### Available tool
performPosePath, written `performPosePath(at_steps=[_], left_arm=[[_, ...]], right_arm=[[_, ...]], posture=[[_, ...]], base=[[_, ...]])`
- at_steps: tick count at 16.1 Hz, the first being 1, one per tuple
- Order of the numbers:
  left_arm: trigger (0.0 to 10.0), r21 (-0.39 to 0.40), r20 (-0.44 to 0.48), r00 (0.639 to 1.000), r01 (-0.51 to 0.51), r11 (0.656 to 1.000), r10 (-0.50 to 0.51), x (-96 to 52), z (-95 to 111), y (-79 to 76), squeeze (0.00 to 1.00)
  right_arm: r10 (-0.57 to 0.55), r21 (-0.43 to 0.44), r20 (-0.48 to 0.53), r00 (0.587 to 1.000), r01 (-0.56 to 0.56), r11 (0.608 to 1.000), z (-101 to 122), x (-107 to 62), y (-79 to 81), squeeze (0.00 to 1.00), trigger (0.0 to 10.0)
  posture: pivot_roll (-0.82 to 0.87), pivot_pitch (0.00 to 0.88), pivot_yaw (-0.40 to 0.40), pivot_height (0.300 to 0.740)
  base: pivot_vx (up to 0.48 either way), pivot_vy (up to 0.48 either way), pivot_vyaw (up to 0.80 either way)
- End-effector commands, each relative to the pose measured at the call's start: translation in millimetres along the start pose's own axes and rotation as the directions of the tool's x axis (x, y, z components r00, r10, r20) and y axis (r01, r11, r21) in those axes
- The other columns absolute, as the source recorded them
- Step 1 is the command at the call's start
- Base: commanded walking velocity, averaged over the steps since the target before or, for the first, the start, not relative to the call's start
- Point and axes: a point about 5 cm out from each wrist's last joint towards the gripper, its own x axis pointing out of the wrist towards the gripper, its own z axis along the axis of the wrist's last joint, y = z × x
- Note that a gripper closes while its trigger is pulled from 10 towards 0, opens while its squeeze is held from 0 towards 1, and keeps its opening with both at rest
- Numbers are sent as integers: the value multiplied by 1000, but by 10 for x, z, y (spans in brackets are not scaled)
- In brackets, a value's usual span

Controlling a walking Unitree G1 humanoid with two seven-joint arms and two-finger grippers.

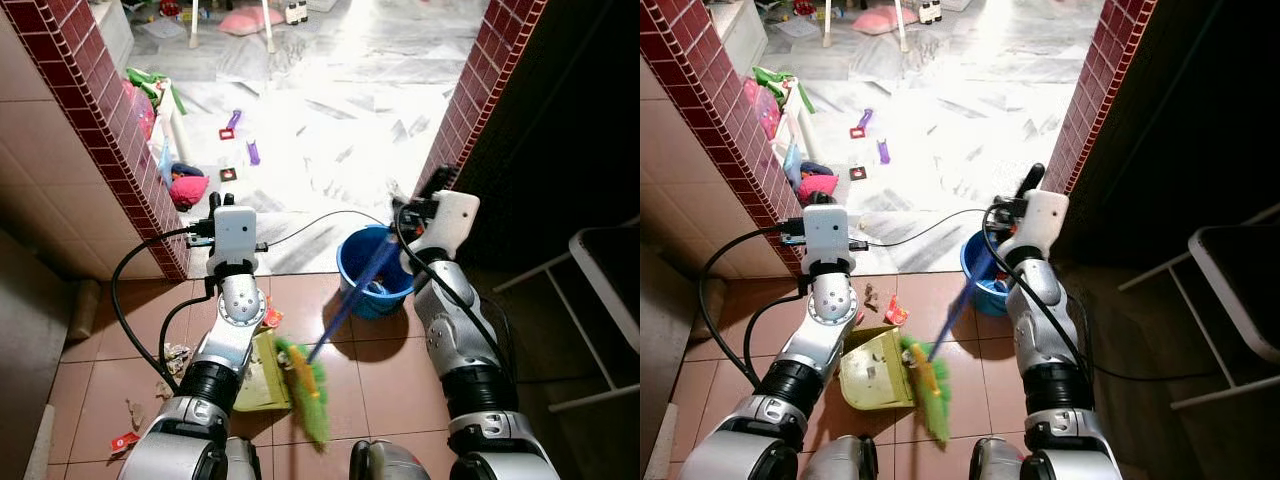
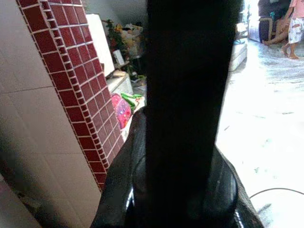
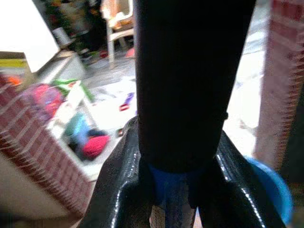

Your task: Sweep floor

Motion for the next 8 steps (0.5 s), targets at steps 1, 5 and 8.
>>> performPosePath(at_steps=[1, 5, 8], left_arm=[[10000, -19, 21, 999, 32, 999, -32, 22, 57, -66, 0], [10000, -70, -22, 999, 43, 997, -45, 50, 54, -110, 0], [10000, -185, -68, 992, 90, 979, -104, 81, 31, -104, 0]], right_arm=[[69, 214, -41, 997, -59, 975, -3, 29, 130, 0, 10000], [201, 301, -45, 979, -179, 937, 84, 45, 274, 0, 10000], [253, 301, -36, 967, -231, 925, 172, 51, 318, 0, 10000]], posture=[[-72, 88, -21, 740], [-74, 83, -18, 740], [-74, 83, -18, 740]], base=[[0, 0, 0], [0, 0, 0], [0, 0, 0]])
